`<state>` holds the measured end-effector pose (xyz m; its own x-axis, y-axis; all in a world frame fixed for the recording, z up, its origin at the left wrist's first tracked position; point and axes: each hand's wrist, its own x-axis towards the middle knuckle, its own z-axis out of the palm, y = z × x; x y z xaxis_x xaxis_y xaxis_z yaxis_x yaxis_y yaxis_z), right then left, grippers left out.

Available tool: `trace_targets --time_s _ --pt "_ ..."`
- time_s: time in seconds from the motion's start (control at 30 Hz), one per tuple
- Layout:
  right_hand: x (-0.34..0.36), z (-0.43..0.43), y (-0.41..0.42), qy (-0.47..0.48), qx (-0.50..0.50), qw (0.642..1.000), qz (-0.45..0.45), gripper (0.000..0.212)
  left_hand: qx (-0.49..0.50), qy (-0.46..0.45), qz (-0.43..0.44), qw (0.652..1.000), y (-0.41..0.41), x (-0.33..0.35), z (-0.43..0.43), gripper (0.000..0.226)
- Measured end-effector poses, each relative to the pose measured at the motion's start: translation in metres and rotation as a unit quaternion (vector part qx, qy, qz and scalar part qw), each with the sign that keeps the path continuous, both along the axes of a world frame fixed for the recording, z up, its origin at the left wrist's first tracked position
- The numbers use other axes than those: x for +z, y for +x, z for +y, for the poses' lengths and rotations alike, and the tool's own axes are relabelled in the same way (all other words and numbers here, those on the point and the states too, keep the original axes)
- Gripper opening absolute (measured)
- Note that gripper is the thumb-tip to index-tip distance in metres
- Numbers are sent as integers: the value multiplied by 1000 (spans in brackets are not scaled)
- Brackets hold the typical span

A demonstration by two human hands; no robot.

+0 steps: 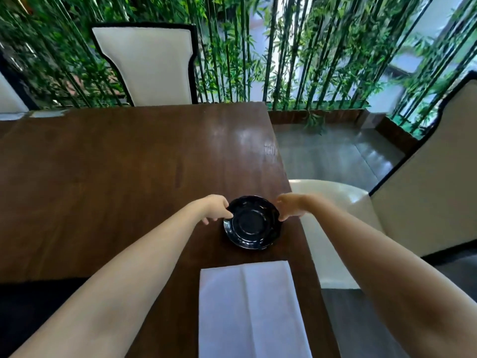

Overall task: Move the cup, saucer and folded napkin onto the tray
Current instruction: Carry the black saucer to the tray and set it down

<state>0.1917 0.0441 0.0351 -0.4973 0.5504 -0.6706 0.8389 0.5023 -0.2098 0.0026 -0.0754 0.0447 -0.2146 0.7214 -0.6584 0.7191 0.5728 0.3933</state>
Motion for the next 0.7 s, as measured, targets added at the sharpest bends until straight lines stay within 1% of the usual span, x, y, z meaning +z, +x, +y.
trace_targets --time_s 0.13,0.27,0.33,0.4,0.47,0.57,0.7 --pt "-21 10 1 -37 -40 997 49 45 54 9 -27 998 -2 -17 10 53" --pt "-38 12 0 -71 -62 987 130 54 116 4 -77 990 -5 -31 12 54" --pt "-44 9 0 -70 -68 983 156 59 147 11 -102 984 -5 -35 11 58" --pt "-49 7 -1 -63 -69 981 170 68 165 16 -125 978 -3 -39 9 59" --pt "-53 5 -2 -56 -69 980 177 73 164 21 -133 977 0 -43 6 61" --pt "-54 5 -5 -69 -90 975 190 75 162 41 -120 979 4 -48 3 62" --pt "-52 3 -5 -89 -113 969 200 75 191 63 -135 970 7 -48 -4 64"
